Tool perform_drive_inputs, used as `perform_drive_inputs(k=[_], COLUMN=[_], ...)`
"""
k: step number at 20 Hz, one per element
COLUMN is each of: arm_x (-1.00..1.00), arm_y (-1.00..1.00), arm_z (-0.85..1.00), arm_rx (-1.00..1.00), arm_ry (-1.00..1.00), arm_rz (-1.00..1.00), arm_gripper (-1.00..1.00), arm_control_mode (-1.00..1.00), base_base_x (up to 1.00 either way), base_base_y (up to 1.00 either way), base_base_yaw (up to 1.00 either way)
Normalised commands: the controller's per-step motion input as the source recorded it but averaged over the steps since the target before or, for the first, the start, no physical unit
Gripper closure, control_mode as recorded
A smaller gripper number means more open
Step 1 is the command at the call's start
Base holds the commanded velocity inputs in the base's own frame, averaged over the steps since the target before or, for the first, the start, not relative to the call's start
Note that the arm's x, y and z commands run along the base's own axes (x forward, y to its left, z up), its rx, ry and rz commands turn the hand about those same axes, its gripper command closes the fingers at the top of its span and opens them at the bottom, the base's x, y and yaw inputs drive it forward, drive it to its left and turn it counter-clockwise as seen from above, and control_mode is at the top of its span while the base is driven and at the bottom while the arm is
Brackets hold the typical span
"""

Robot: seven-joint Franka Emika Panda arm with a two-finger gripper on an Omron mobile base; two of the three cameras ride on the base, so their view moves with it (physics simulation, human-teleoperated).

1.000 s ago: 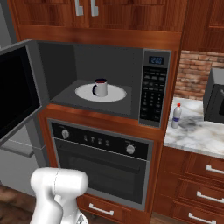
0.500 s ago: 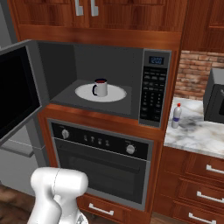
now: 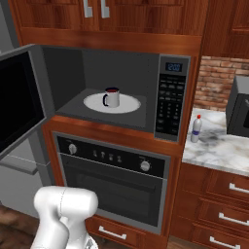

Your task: Place the microwavable item in the microwave. Then, close the microwave door and press the start button.

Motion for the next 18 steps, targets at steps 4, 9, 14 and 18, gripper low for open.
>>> perform_drive_inputs(k=[4, 9, 14, 18], arm_x=[0.80, 0.34, 0.30, 0.23], arm_y=[0.89, 0.26, 0.37, -0.08], arm_z=[-0.57, -0.31, -0.50, -0.11], arm_rx=[-0.18, -0.09, -0.09, -0.02], arm_ry=[0.09, 0.01, -0.03, 0.00], arm_rz=[-0.12, -0.28, -0.21, -0.26], arm_gripper=[-1.00, -1.00, -1.00, -1.00], arm_control_mode=[-1.00, -1.00, -1.00, -1.00], base_base_x=[0.00, 0.00, 0.00, 0.00], base_base_y=[0.00, 0.00, 0.00, 0.00], base_base_yaw=[0.00, 0.00, 0.00, 0.00])
